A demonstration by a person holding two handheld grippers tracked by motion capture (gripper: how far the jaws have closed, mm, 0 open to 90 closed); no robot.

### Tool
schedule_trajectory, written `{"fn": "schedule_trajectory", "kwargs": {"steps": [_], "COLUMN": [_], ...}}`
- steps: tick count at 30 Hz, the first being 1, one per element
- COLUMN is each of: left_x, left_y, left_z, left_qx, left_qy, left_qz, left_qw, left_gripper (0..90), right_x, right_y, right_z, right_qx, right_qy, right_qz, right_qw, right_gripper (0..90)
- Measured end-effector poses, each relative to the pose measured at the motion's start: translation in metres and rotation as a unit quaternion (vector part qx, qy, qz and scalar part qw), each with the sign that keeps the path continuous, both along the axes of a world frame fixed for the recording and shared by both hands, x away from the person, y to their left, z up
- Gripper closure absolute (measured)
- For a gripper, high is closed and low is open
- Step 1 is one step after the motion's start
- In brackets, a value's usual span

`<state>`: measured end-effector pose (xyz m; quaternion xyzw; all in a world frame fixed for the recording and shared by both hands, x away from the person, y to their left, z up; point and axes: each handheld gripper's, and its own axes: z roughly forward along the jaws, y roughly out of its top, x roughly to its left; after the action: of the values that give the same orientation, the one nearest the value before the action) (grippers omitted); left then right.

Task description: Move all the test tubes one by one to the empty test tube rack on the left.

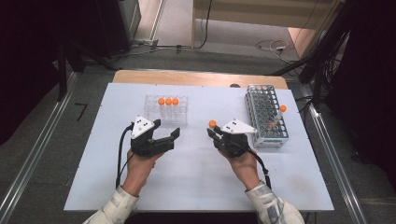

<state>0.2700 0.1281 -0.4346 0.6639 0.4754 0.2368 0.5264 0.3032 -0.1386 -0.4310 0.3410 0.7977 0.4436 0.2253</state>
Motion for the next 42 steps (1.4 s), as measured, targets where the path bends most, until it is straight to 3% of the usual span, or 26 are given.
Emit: {"fn": "schedule_trajectory", "kwargs": {"steps": [15, 29, 37, 42], "left_x": [-0.004, -0.011, -0.014, -0.016], "left_y": [-0.009, -0.025, -0.032, -0.033], "left_z": [0.001, 0.002, 0.001, 0.001], "left_qx": [0.003, 0.008, 0.01, 0.011], "left_qy": [-0.001, -0.005, -0.007, -0.011], "left_qz": [-0.015, -0.044, -0.062, -0.069], "left_qw": [0.9999, 0.999, 0.998, 0.9975], "left_gripper": [21.4, 22.8, 28.1, 37.5], "right_x": [-0.007, -0.012, -0.018, -0.021], "right_y": [0.017, 0.035, 0.046, 0.05], "right_z": [-0.005, -0.013, -0.016, -0.016], "right_qx": [-0.005, -0.017, -0.02, -0.021], "right_qy": [0.007, 0.01, 0.014, 0.015], "right_qz": [0.033, 0.066, 0.08, 0.091], "right_qw": [0.9994, 0.9976, 0.9965, 0.9955], "right_gripper": [72.7, 72.7, 72.6, 72.6]}}
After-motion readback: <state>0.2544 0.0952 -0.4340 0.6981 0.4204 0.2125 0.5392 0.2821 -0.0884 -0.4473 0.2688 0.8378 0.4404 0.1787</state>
